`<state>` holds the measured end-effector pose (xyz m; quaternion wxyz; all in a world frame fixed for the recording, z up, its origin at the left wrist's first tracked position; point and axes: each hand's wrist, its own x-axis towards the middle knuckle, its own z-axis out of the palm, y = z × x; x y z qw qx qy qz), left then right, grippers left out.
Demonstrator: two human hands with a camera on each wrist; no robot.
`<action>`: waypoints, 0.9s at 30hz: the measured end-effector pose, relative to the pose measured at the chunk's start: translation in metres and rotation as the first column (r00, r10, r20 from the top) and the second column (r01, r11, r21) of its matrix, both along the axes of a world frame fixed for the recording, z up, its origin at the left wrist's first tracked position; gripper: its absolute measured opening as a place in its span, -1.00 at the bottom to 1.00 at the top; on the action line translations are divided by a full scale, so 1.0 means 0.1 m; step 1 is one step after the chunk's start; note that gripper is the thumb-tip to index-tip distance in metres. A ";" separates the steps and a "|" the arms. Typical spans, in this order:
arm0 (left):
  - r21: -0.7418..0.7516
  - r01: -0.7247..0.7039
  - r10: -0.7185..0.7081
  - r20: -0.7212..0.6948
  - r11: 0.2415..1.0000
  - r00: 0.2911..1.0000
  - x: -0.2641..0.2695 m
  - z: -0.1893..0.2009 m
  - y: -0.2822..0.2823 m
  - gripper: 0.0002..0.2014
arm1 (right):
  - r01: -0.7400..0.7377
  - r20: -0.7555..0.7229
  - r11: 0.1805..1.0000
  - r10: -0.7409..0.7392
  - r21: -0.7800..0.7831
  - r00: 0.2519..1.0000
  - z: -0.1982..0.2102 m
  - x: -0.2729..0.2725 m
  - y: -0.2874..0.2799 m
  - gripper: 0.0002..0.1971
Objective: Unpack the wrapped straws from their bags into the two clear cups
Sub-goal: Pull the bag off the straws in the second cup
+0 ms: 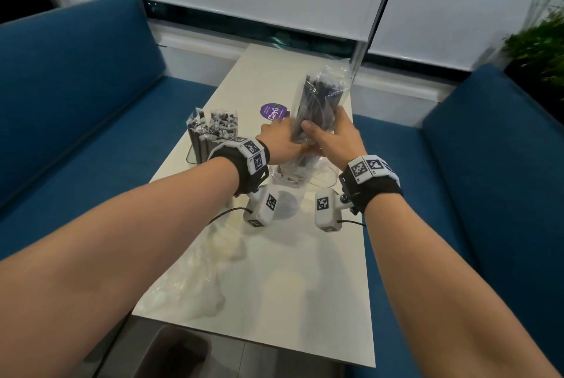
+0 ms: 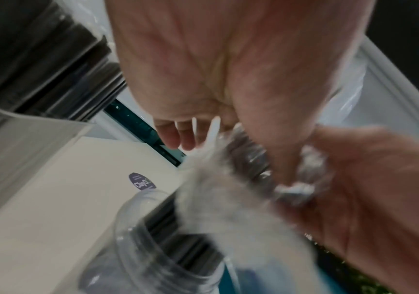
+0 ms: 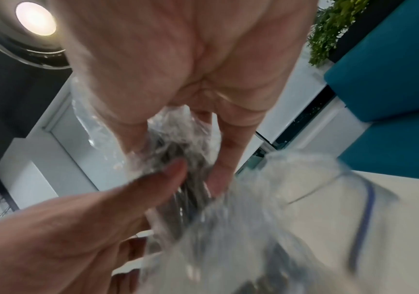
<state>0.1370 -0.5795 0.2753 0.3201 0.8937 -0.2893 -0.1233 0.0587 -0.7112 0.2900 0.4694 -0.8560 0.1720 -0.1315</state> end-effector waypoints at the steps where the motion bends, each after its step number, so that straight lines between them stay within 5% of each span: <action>1: -0.040 -0.046 0.046 -0.006 0.998 0.999 0.02 0.02 0.03 -0.16 | -0.009 -0.029 0.999 0.010 0.039 1.000 0.00 0.00 0.00 -0.35; 5: -0.192 -0.132 0.120 -0.070 0.973 0.990 0.02 0.09 0.10 -0.31 | 0.005 0.020 1.000 -0.005 0.016 1.000 0.09 0.02 -0.03 -0.38; 9: -0.128 -0.107 0.100 -0.063 0.986 0.993 -0.02 0.16 0.13 -0.37 | 0.003 0.034 0.998 -0.001 -0.067 0.999 0.07 0.05 -0.02 -0.66; 11: -0.073 -0.092 0.085 -0.089 0.993 0.992 -0.03 0.14 0.15 -0.38 | -0.055 -0.068 0.997 0.051 -0.050 0.996 0.06 0.04 -0.01 -0.62; 15: -0.160 -0.108 0.096 -0.083 0.981 0.992 -0.04 0.20 0.22 -0.08 | 0.023 0.075 0.995 -0.016 -0.094 0.997 0.14 0.02 -0.03 -0.46; 19: -0.195 -0.096 0.080 -0.086 0.976 0.993 -0.04 0.35 0.25 0.13 | -0.048 -0.074 0.989 0.038 -0.142 0.997 0.20 0.00 -0.03 -0.41; 27: -0.244 -0.086 0.088 -0.002 0.966 0.996 -0.06 0.57 0.35 -0.08 | 0.083 -0.003 0.994 -0.083 -0.068 0.997 0.31 -0.09 -0.02 -0.50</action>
